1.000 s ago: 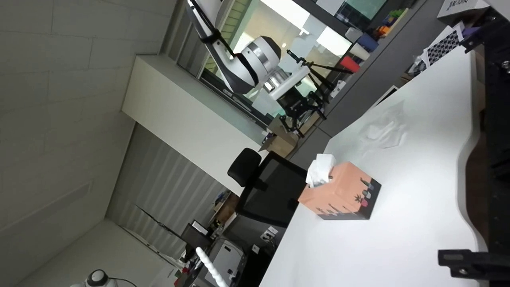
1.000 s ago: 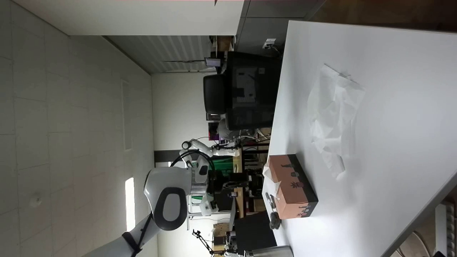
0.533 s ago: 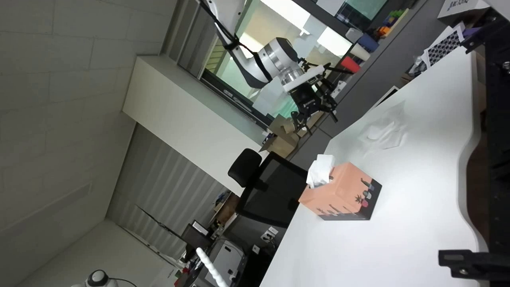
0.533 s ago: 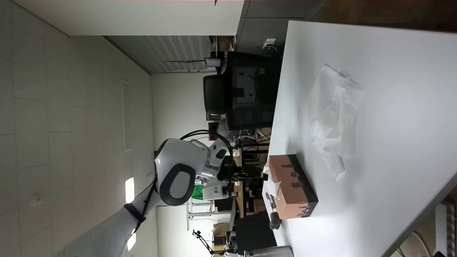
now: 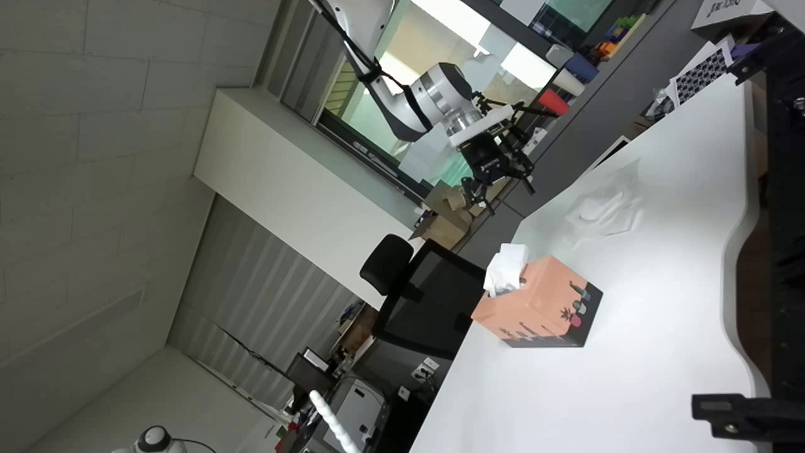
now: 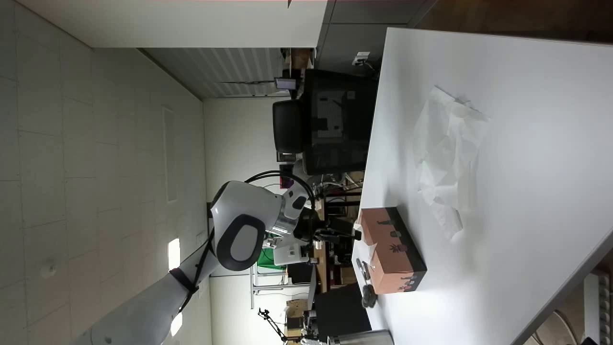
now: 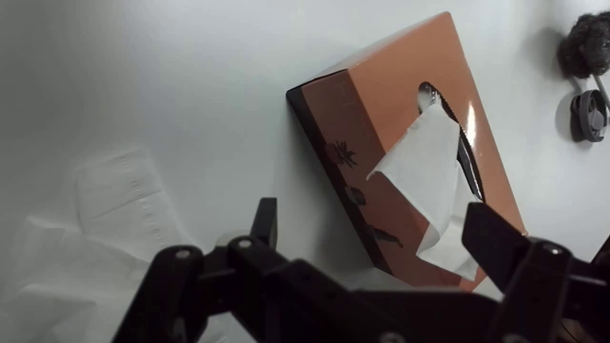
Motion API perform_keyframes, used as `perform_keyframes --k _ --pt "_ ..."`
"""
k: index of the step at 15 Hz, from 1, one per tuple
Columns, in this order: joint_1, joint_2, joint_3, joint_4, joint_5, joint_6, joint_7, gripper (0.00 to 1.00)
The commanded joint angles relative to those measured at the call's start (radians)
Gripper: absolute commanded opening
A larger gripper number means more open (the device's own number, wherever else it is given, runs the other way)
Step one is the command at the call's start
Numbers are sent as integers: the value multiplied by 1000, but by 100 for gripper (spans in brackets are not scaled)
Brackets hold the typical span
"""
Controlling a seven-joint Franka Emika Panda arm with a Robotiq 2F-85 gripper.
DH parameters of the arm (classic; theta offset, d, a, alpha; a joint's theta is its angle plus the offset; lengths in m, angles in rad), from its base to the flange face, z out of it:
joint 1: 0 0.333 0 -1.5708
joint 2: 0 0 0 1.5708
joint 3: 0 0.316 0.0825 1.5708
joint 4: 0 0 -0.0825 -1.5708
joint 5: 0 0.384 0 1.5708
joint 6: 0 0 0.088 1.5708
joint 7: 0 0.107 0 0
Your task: Remove one tissue square from the box and place it on the counter
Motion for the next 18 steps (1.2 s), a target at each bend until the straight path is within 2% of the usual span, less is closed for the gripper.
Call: perform_keyframes --k 1,5,6,10,13,18 --pt "-26 60 24 67 -7 -98 -81 100" --pt "-52 184 48 207 -7 -317 -154 100" --pt "-48 213 48 236 -14 -325 -151 100" --pt "-41 309 63 326 -16 -246 -165 100" --pt "-57 358 98 363 50 -167 -174 100" --pt "-55 402 132 395 100 -133 -169 100"
